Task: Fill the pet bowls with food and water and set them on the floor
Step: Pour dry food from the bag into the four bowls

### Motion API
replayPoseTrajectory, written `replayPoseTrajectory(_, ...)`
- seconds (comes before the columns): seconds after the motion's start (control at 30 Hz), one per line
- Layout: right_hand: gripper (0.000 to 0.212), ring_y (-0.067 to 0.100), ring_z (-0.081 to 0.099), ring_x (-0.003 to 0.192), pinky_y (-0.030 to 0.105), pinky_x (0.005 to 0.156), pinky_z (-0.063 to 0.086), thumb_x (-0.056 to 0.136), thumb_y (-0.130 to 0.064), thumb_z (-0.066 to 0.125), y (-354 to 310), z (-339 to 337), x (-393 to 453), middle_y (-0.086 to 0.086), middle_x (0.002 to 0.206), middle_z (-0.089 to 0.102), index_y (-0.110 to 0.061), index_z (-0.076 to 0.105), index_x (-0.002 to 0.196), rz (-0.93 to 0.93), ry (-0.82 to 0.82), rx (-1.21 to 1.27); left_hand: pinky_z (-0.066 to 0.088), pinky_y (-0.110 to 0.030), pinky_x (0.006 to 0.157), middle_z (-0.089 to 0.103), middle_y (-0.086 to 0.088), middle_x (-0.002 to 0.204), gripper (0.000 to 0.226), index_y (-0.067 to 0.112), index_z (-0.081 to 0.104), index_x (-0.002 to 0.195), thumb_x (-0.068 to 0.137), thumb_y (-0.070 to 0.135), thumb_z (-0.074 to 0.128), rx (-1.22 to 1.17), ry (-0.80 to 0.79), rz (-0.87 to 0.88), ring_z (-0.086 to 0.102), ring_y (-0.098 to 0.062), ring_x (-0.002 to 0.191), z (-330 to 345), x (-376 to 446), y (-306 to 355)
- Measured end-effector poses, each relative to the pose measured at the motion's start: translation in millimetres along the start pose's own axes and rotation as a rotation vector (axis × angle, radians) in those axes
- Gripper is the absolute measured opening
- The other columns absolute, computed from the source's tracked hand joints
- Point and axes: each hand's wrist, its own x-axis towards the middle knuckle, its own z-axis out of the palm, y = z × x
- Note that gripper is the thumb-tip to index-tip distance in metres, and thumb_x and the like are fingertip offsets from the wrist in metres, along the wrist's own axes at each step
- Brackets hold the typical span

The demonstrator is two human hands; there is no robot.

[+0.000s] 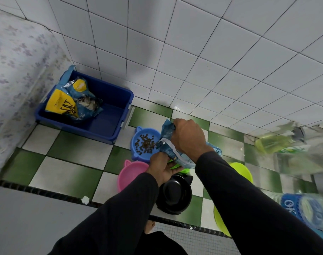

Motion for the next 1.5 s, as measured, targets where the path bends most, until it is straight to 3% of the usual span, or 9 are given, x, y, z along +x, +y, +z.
replayPoseTrajectory(0.43,0.021,0.024,0.047,0.066,0.031,0.058,0.038,0.089,-0.026,0.064,-3.6,0.5,2.0,0.013,0.088,0.068,-0.011,0.065,0.104,-0.039,0.020,0.013,0.057,-0.053,0.075,0.069,-0.023,0.124,0.029,0.004,0.063,0.125,0.103,0.003,0.046,-0.034,0.020,-0.006,0.066,-0.040,0.113,0.1,0.0,1.8)
replayPoseTrajectory(0.6,0.023,0.030,0.061,0.075,0.032,0.060,0.041,0.089,-0.028,0.064,-3.9,2.6,2.4,0.012,0.091,0.068,-0.011,0.065,0.106,-0.060,0.018,0.004,0.056,-0.051,0.070,0.069,-0.021,0.124,0.028,0.008,0.063,0.124,0.102,0.004,0.046,-0.047,0.016,-0.011,0.065,-0.039,0.114,-0.6,0.8,1.3)
replayPoseTrajectory(0.8,0.024,0.024,0.050,0.068,0.031,0.059,0.039,0.089,-0.029,0.067,-1.7,5.1,2.7,0.012,0.090,0.069,-0.012,0.065,0.106,-0.055,0.035,0.003,0.058,-0.050,0.067,0.071,-0.021,0.121,0.030,0.007,0.064,0.124,0.102,0.003,0.044,-0.054,0.026,-0.014,0.067,-0.039,0.111,-2.7,1.3,-0.2)
replayPoseTrajectory(0.93,0.025,0.029,0.062,0.075,0.031,0.060,0.041,0.089,-0.030,0.067,-1.9,6.3,2.2,0.012,0.090,0.069,-0.012,0.065,0.107,-0.067,0.036,0.014,0.058,-0.050,0.069,0.070,-0.021,0.124,0.030,0.007,0.064,0.126,0.103,0.006,0.045,-0.036,0.022,-0.012,0.066,-0.039,0.113,-2.3,0.2,-0.8)
replayPoseTrajectory(1.07,0.024,0.025,0.051,0.068,0.031,0.059,0.039,0.088,-0.027,0.067,-1.5,6.3,0.9,0.011,0.088,0.069,-0.011,0.066,0.107,-0.058,0.042,0.015,0.058,-0.049,0.070,0.071,-0.020,0.123,0.029,0.007,0.064,0.125,0.104,0.009,0.045,-0.024,0.019,-0.012,0.068,-0.038,0.111,-3.1,0.0,-0.9)
replayPoseTrajectory(1.3,0.026,0.023,0.050,0.070,0.030,0.061,0.038,0.088,-0.028,0.068,-3.0,4.8,-0.4,0.011,0.092,0.070,-0.011,0.066,0.108,-0.062,0.023,0.025,0.057,-0.050,0.069,0.072,-0.020,0.120,0.031,0.006,0.064,0.127,0.103,0.007,0.044,-0.032,0.012,-0.014,0.068,-0.038,0.109,-4.1,0.6,-2.2)
replayPoseTrajectory(1.5,0.021,0.029,0.060,0.073,0.032,0.059,0.039,0.088,-0.024,0.066,-5.5,2.9,0.2,0.012,0.090,0.069,-0.012,0.065,0.105,-0.073,0.022,0.019,0.057,-0.052,0.075,0.072,-0.021,0.121,0.032,0.004,0.064,0.128,0.103,0.008,0.044,-0.037,0.006,-0.008,0.067,-0.039,0.113,-5.8,2.4,-1.6)
